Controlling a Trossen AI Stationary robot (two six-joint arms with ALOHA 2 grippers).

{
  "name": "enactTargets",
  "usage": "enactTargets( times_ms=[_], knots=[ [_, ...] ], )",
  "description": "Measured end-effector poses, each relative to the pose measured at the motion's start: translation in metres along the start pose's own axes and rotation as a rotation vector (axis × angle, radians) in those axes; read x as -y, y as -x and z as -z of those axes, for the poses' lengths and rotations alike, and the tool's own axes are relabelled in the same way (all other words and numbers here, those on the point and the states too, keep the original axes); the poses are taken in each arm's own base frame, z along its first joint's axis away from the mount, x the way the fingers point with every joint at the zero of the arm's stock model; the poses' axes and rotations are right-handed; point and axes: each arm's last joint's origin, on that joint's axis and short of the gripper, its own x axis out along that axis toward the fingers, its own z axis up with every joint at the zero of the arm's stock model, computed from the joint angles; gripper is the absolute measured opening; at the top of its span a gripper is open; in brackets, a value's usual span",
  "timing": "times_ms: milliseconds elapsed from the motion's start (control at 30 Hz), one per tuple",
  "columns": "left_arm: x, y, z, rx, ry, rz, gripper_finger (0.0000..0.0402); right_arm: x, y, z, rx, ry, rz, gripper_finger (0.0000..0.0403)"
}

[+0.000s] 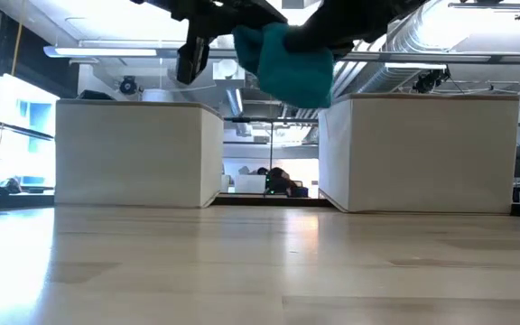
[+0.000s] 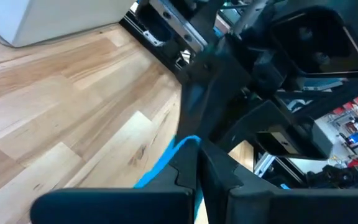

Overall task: Sort clothes
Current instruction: Put the blue sock into the right laundry organizer

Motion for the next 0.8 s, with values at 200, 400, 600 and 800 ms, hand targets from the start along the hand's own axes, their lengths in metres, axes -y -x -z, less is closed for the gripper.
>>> enactTargets(
  times_ms=[200,400,600,800],
  knots=[
    [-0.003,0.000,0.002,-0.013,-0.001,-0.033,0.0035,-0.007,0.008,0.000,-0.021,-0.137,-0.027,0.0013],
    [-0.020,0.005,0.019,-0.167,-0.004,-0.215,0.0079,-0.013,0.046,-0.010,-0.021,-0.192,-0.046,0.0005],
    [-0.033,0.017,0.036,-0.298,-0.017,-0.385,0.0091,0.007,0.114,-0.021,0.071,-0.291,0.152,0.0003],
    [-0.034,0.024,0.048,-0.327,-0.002,-0.411,0.0092,0.052,0.191,-0.032,0.155,-0.366,0.510,0.0001]
  ],
)
